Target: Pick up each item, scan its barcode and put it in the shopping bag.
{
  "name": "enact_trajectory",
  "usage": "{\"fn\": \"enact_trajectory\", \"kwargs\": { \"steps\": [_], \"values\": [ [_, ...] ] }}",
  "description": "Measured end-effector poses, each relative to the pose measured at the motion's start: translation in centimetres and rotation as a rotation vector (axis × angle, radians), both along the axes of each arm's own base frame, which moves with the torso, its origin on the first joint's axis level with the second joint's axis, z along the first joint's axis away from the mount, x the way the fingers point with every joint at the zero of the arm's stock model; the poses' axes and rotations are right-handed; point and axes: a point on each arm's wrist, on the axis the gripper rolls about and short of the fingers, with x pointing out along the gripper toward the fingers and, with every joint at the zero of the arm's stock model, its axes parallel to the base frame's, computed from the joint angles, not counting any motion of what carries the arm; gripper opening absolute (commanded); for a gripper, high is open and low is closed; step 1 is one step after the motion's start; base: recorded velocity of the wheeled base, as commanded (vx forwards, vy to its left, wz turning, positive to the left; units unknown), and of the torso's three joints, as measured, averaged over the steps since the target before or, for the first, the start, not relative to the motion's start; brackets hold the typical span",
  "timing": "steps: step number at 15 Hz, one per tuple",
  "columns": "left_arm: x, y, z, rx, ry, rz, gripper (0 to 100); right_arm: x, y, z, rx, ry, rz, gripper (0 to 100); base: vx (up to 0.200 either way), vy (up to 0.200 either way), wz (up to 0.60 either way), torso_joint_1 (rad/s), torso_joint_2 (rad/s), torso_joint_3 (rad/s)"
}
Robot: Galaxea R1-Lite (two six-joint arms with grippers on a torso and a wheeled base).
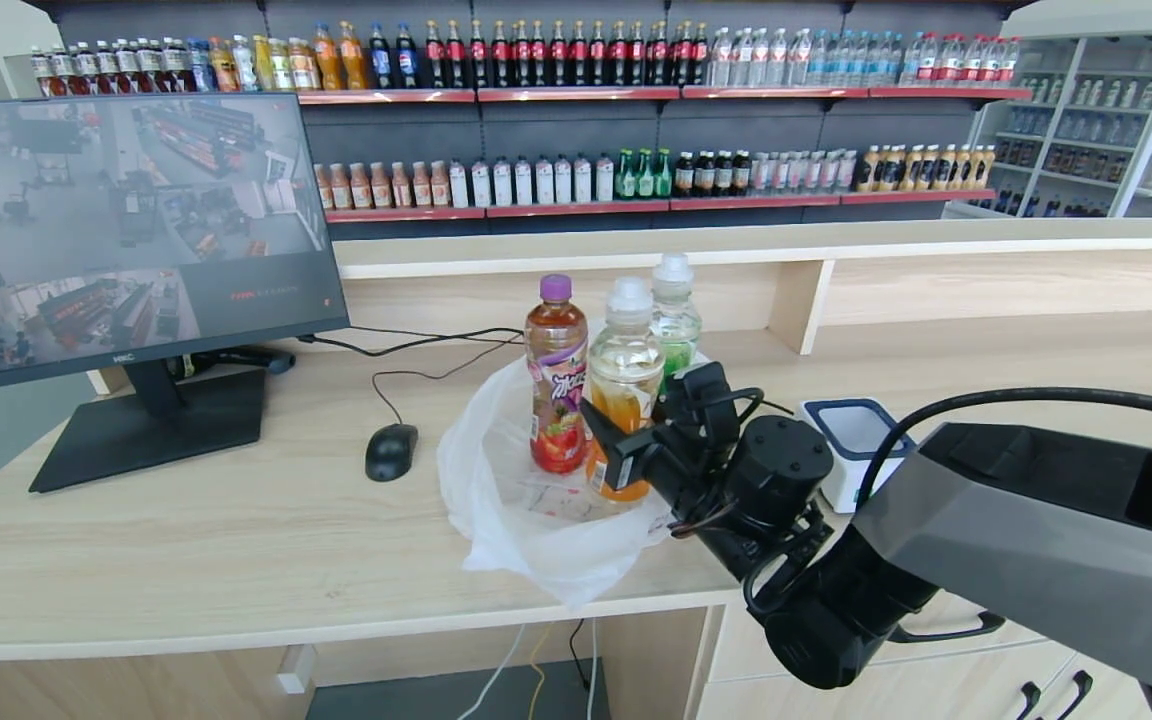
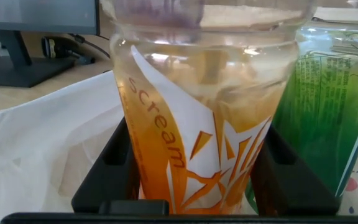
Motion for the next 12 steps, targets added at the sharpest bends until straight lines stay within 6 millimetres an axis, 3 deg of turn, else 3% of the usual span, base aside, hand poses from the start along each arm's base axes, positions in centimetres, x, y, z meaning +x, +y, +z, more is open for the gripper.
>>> {"fn": "enact_trajectory", "kwargs": {
  "steps": [5,6,12],
  "values": [
    [0.0,0.0,0.0,0.0,0.0,0.0,100,0.04,0.11,-0.39,-0.004,0.008,0.002,0,0.0,0.0,0.0,0.0,0.0,0.0],
    [0.0,0.0,0.0,0.0,0.0,0.0,100,0.07,0.11,-0.46,-0.006,0.01,0.002,100,0.0,0.0,0.0,0.0,0.0,0.0],
    [0.0,0.0,0.0,0.0,0.0,0.0,100,-0.07,0.03,-0.69,0.015,0.037,0.006,100,0.0,0.0,0.0,0.0,0.0,0.0]
  ]
}}
